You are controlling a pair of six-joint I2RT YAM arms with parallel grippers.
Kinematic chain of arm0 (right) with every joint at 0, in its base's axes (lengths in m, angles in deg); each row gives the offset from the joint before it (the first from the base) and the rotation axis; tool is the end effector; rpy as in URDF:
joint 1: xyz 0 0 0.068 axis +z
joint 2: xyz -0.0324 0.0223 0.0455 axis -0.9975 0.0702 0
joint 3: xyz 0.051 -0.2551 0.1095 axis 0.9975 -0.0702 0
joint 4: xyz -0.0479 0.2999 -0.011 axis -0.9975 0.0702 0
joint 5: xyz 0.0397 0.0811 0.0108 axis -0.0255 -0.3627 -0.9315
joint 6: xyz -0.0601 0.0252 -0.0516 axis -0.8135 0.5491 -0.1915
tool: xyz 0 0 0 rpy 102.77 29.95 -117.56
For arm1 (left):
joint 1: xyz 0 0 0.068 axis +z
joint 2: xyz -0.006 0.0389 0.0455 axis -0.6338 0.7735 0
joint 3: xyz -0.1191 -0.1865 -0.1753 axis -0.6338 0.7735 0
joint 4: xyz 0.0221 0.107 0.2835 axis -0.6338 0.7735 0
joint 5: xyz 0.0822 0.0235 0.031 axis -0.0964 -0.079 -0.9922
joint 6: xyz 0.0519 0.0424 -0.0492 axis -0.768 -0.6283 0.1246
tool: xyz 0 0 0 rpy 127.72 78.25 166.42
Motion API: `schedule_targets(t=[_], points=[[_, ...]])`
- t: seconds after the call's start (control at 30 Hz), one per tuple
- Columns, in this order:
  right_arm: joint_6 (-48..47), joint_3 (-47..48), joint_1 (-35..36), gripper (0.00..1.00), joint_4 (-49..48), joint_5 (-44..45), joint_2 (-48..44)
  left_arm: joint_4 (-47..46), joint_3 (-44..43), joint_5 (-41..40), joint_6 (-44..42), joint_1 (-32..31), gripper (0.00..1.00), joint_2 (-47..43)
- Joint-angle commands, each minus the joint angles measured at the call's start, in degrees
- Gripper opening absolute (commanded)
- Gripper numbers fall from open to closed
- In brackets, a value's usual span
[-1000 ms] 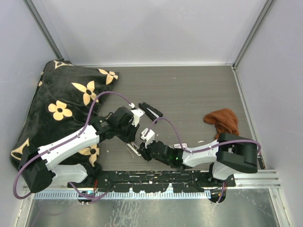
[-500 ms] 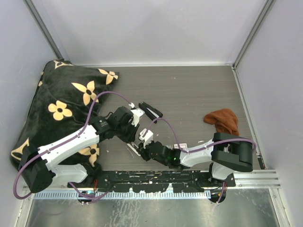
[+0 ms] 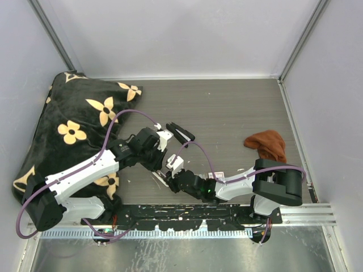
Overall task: Load the staples into the stapler
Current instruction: Install the staple into the stapler.
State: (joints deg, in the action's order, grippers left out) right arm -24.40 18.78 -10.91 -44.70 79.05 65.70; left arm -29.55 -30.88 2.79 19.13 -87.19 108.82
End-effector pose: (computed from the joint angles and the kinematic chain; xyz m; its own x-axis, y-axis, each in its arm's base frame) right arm 0.1127 0.3225 0.1070 -0.3335 -0.2103 -0.9190 -0.7551 0.6432 0.1269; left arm 0.1985 -0.2248 0.2245 -0.6742 0.4922 -0.5506 0.6543 0.7438 -0.1363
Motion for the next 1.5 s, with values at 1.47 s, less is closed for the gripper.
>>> schedule_targets(t=[1.47], points=[[-1.0, 1.4, 1.7, 0.25, -2.2, 5.9, 3.8, -0.8, -1.3, 4.8, 1.0, 0.0, 0.0, 0.7]])
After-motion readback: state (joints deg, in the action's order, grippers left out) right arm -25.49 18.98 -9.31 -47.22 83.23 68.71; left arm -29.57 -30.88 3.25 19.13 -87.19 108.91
